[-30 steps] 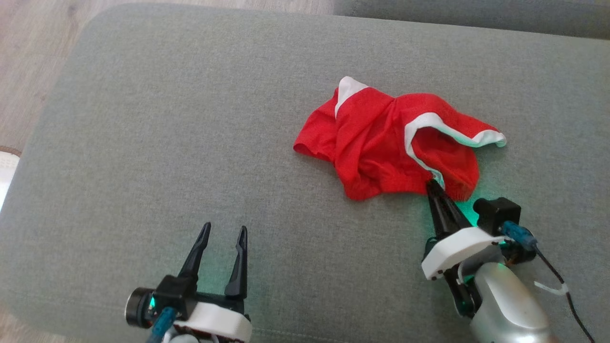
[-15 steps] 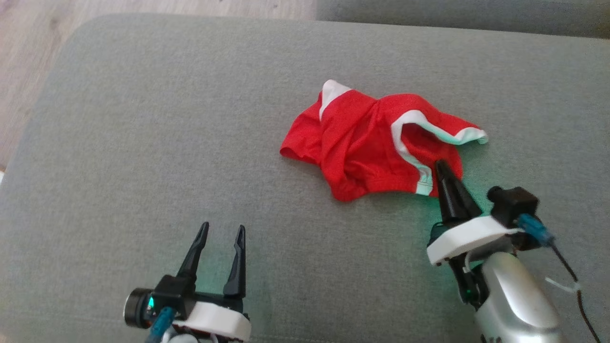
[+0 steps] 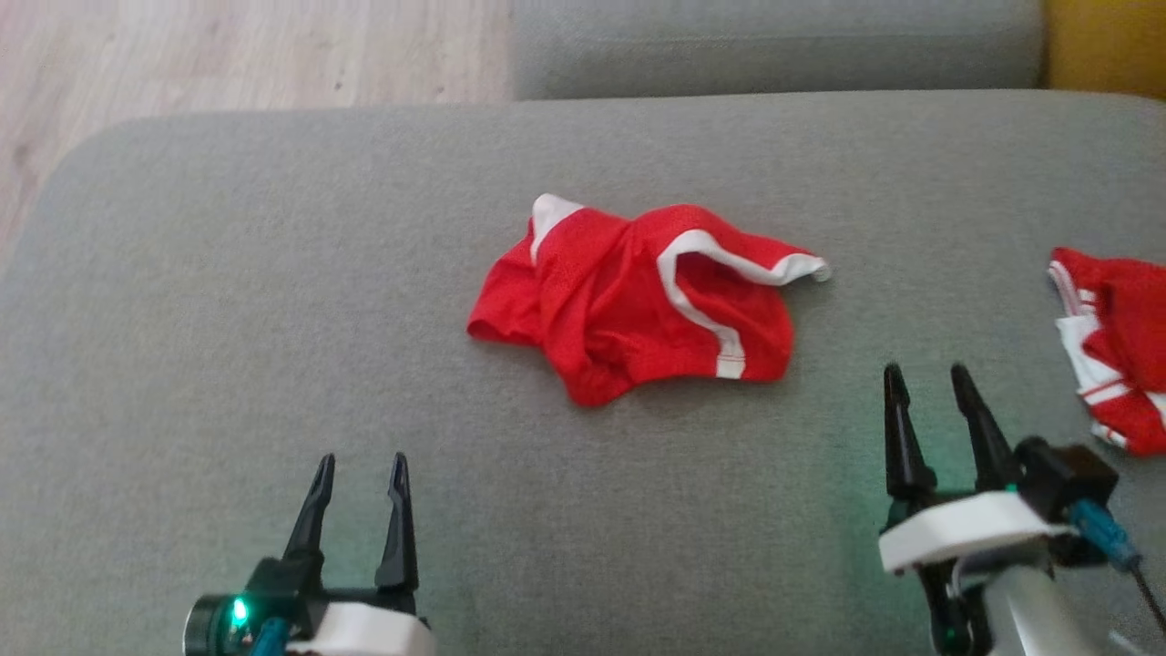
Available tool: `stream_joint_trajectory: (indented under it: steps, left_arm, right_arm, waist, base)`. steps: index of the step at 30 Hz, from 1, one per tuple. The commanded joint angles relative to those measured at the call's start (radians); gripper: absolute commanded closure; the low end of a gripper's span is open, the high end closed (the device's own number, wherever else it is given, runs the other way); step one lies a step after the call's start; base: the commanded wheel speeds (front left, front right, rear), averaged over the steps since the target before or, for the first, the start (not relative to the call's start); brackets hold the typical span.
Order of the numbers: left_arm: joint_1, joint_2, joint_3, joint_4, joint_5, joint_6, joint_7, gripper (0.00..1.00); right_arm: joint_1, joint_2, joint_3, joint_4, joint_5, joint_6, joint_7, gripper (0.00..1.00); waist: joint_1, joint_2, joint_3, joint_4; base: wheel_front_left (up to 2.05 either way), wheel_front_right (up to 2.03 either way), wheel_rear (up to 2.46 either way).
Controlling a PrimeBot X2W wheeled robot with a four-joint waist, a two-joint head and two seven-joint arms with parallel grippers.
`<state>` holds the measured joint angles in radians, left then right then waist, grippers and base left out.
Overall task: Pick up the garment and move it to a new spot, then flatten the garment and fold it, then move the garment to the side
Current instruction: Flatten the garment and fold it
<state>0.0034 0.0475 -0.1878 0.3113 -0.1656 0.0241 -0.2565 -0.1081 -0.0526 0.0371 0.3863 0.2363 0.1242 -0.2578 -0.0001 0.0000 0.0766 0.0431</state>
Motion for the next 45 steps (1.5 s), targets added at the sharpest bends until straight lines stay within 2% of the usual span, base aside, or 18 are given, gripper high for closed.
stream_joint_trajectory:
  steps: [1,8,11,18,23,28,31,35,42,45]
  left_arm:
    - [-0.005,0.003,0.044,-0.037,0.009,0.006,-0.005,0.00]
    - [0.005,0.003,0.052,-0.036,0.014,-0.002,-0.005,0.00]
    - [-0.011,0.003,0.030,-0.036,0.008,-0.019,-0.005,0.00]
    - [-0.126,0.003,-0.137,0.003,-0.038,-0.114,-0.005,0.00]
    - [-0.243,0.003,-0.243,0.058,-0.035,-0.136,-0.005,0.00]
    - [-0.342,0.003,-0.277,0.135,-0.011,-0.141,-0.005,0.00]
    - [-0.406,0.005,-0.280,0.210,0.053,-0.120,-0.005,0.00]
    - [-0.439,0.018,-0.275,0.257,0.113,-0.070,-0.005,0.00]
    - [-0.449,0.043,-0.271,0.232,0.167,0.010,-0.005,0.00]
    - [-0.453,0.053,-0.278,0.217,0.180,0.030,-0.005,0.00]
  right_arm:
    - [0.002,0.002,0.021,-0.027,-0.007,0.007,-0.004,0.00]
    - [0.016,0.002,0.028,-0.023,0.002,0.007,-0.004,0.00]
    - [0.005,0.002,0.035,-0.020,0.002,0.007,-0.004,0.00]
    - [-0.043,0.002,0.044,-0.017,-0.002,0.007,-0.004,0.00]
    - [-0.075,0.002,0.057,-0.015,0.003,0.007,-0.004,0.00]
    - [-0.099,0.002,0.059,-0.015,0.010,0.007,-0.004,0.00]
    - [-0.106,0.002,0.058,-0.010,0.018,0.007,-0.004,0.00]
    - [-0.110,0.002,0.057,-0.011,0.028,0.007,-0.004,0.00]
    - [-0.119,0.002,0.053,-0.013,0.034,0.007,-0.004,0.00]
    - [-0.127,0.002,0.067,-0.011,0.041,0.007,-0.004,0.00]
  waist:
    - [0.0001,0.0000,-0.021,-0.026]
    - [0.0001,0.0000,-0.014,-0.052]
    - [0.0001,0.0000,-0.001,-0.062]
    - [0.0001,0.0000,0.079,-0.127]
    - [0.0001,0.0000,0.145,-0.201]
    - [0.0001,0.0000,0.198,-0.276]
    - [0.0001,0.0000,0.225,-0.318]
    - [0.0001,0.0000,0.241,-0.339]
    - [0.0001,0.0000,0.252,-0.337]
    - [0.0001,0.0000,0.254,-0.330]
  base:
    - [0.00,0.00,0.00]
    - [0.00,0.00,0.00]
    - [0.00,0.00,0.00]
    - [0.00,0.00,0.00]
    - [0.00,0.00,0.00]
    - [0.00,0.00,0.00]
    - [0.00,0.00,0.00]
    - [0.00,0.00,0.00]
    - [0.00,0.00,0.00]
    - [0.00,0.00,0.00]
